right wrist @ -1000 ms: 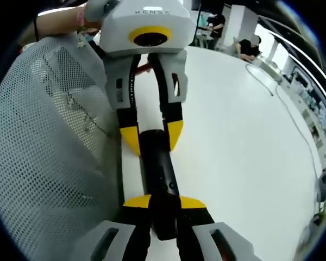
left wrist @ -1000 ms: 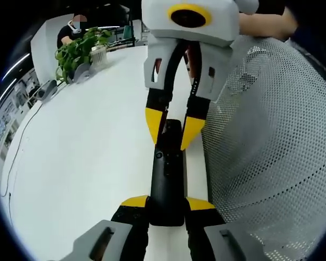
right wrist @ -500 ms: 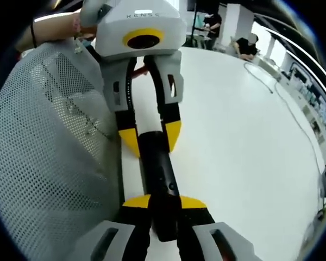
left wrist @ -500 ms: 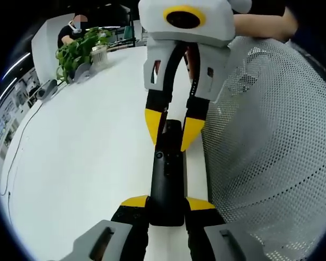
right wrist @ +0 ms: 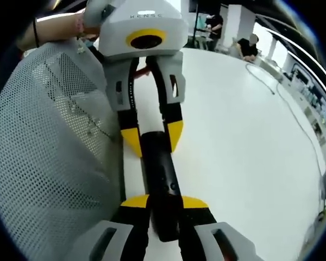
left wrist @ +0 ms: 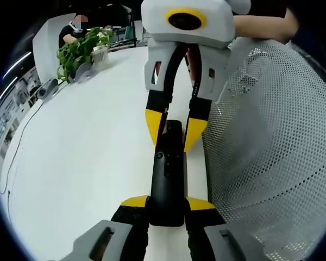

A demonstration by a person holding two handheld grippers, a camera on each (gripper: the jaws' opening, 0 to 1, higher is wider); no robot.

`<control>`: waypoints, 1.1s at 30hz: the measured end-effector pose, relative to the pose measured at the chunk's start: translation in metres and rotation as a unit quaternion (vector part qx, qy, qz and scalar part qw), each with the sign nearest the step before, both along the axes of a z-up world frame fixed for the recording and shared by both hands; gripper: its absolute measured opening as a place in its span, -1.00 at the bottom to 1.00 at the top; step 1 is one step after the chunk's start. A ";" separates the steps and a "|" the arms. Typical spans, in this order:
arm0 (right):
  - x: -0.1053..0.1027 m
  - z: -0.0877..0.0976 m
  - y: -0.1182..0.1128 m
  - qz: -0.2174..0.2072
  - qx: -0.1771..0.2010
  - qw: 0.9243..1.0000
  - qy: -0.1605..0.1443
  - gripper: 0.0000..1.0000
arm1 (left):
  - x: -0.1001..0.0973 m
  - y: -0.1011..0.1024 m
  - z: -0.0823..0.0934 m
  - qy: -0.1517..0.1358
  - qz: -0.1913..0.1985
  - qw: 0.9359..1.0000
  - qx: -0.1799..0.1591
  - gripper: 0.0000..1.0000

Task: Press the specified remote control buttons in sequence, fully releasing each button before pressing the next.

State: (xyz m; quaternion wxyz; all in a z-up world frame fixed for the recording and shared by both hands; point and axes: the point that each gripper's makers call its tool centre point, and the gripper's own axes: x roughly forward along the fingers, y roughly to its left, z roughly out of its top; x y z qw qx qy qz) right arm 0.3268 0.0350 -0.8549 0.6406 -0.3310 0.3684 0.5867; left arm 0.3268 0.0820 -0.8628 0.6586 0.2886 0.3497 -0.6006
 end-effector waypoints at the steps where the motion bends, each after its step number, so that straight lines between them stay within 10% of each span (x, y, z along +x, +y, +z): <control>1: 0.000 0.000 0.000 0.002 0.000 1.000 -0.001 -0.66 | 0.000 0.000 0.000 0.000 0.000 1.000 0.000 -0.49; 33: 0.004 -0.013 -0.010 0.022 -0.038 0.999 -0.013 -0.57 | 0.002 -0.001 0.001 0.021 0.018 1.000 -0.006 -0.48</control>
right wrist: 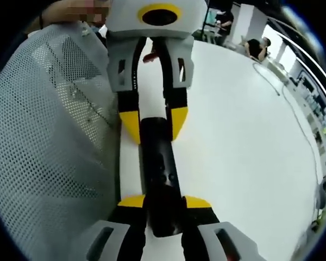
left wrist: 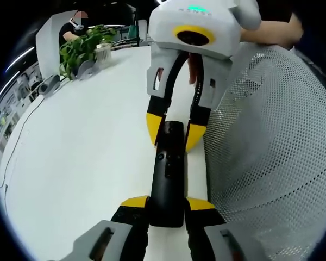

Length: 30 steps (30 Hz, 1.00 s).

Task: Press the specified remote control buttons in sequence, fully releasing each button before pressing the next.

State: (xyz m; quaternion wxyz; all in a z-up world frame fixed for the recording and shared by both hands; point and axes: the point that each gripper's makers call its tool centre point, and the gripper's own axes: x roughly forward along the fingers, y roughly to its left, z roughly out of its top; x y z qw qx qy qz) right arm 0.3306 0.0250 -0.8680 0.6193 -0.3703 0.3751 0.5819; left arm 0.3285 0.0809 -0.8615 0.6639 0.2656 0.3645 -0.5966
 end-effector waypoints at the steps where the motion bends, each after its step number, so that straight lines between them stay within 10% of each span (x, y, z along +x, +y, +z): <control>1: 0.000 0.000 0.000 -0.003 0.002 1.000 0.002 -0.57 | 0.001 0.000 0.000 0.007 0.006 1.000 -0.002 -0.48; 19: 0.001 -0.001 0.001 -0.021 0.000 1.000 0.010 -0.56 | 0.019 0.011 0.031 0.024 0.130 0.989 -0.059 -0.02; 26: 0.001 -0.001 0.001 -0.025 -0.002 1.000 0.009 -0.56 | 0.051 0.027 0.074 -0.025 0.230 0.965 -0.126 0.51; 30: 0.001 -0.001 0.001 -0.026 -0.003 1.000 0.008 -0.56 | 0.065 0.036 0.104 -0.046 0.286 0.940 -0.180 0.66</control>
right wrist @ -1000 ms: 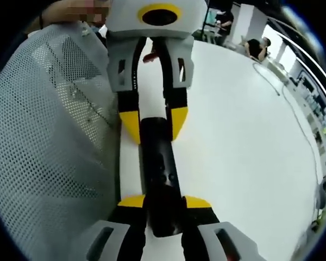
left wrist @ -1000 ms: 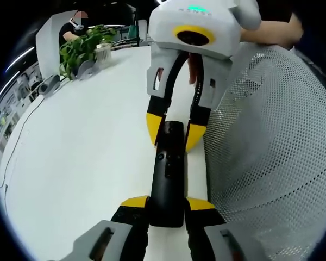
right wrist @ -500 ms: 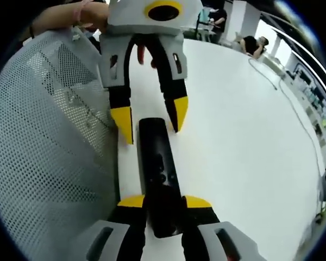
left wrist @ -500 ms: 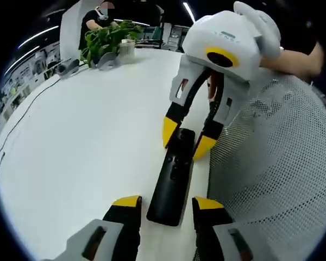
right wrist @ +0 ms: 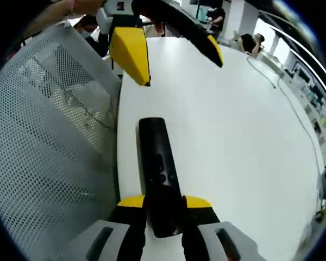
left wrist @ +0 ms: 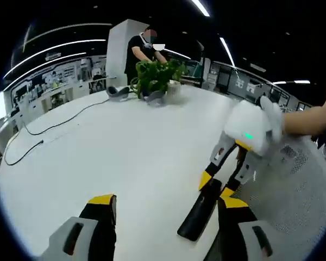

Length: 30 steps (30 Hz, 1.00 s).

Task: Press the specified remote control buttons in sequence, fully releasing each button before pressing the next.

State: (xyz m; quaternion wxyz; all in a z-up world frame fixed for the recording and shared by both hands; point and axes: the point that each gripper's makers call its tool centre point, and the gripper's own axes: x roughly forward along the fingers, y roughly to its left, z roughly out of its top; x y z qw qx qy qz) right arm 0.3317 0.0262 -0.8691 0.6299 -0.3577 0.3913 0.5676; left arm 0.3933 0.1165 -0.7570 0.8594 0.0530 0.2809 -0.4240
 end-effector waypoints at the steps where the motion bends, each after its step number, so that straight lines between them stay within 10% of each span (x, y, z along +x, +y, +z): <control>1: 0.000 0.000 0.000 0.000 -0.001 1.000 0.000 -0.56 | 0.005 0.003 0.012 -0.010 0.022 0.999 -0.024 0.69; 9: 0.000 0.000 0.000 -0.001 -0.005 1.000 0.001 -0.56 | 0.016 0.037 0.071 -0.098 0.122 0.984 -0.089 1.00; 16: 0.000 0.001 0.000 -0.005 -0.004 1.000 0.001 -0.55 | 0.001 0.071 0.094 -0.100 0.198 0.964 -0.145 1.00; 30: 0.000 0.001 0.001 -0.014 0.005 1.000 0.001 -0.55 | -0.039 0.094 0.102 -0.157 0.239 0.954 -0.086 1.00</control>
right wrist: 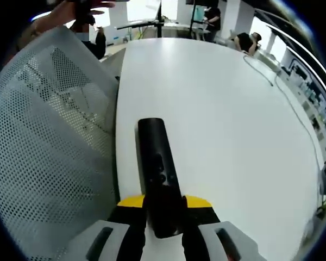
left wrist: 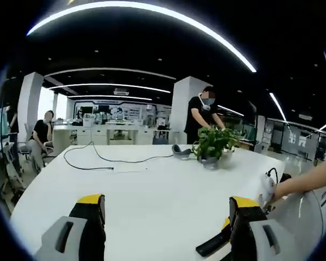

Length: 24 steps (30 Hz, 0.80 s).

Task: Press the specified remote control buttons in sequence, fully releasing each button before pressing the next.

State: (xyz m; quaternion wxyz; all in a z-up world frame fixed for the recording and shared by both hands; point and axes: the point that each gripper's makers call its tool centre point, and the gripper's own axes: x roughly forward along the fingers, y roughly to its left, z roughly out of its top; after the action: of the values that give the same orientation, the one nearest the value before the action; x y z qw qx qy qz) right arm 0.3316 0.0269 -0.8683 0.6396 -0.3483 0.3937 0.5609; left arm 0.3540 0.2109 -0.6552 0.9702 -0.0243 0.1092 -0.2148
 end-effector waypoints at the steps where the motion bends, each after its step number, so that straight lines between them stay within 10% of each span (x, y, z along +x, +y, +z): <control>1: 0.000 0.000 0.000 -0.001 0.001 1.000 0.000 -0.55 | -0.002 0.000 0.001 -0.004 0.003 1.000 0.000 1.00; 24: 0.000 0.001 0.001 -0.014 0.013 1.000 0.000 -0.55 | -0.007 -0.009 -0.009 -0.037 0.030 0.999 0.009 1.00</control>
State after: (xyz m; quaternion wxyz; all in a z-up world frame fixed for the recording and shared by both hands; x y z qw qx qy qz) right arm 0.3313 0.0274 -0.8669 0.6520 -0.3342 0.3909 0.5571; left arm 0.3466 0.2016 -0.6643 0.9797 -0.0113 0.0744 -0.1856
